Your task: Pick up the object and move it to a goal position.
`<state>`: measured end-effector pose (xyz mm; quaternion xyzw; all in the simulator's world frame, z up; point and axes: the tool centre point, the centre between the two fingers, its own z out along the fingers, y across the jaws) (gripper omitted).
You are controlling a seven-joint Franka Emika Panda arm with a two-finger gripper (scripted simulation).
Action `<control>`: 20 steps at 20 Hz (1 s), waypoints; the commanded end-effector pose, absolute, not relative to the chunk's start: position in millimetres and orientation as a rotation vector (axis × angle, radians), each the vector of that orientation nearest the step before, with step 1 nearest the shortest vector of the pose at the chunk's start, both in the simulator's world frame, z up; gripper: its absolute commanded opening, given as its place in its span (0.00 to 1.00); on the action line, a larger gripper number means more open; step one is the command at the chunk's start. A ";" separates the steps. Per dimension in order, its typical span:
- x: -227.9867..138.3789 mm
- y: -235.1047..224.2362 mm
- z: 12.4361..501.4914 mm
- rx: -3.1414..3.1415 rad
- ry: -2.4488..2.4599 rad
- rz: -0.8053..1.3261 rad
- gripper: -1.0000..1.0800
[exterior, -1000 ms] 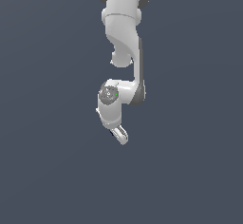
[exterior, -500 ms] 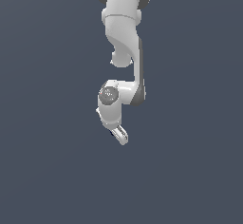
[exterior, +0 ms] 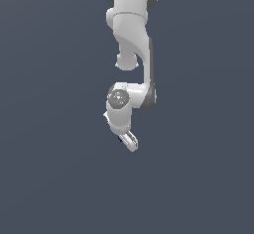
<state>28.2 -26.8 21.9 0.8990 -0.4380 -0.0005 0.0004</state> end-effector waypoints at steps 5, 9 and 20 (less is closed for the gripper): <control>39.2 21.8 47.9 2.825 -1.374 0.000 0.00; 48.6 62.3 69.7 2.825 -1.374 0.000 0.00; 76.5 170.6 127.7 2.824 -1.374 0.001 0.00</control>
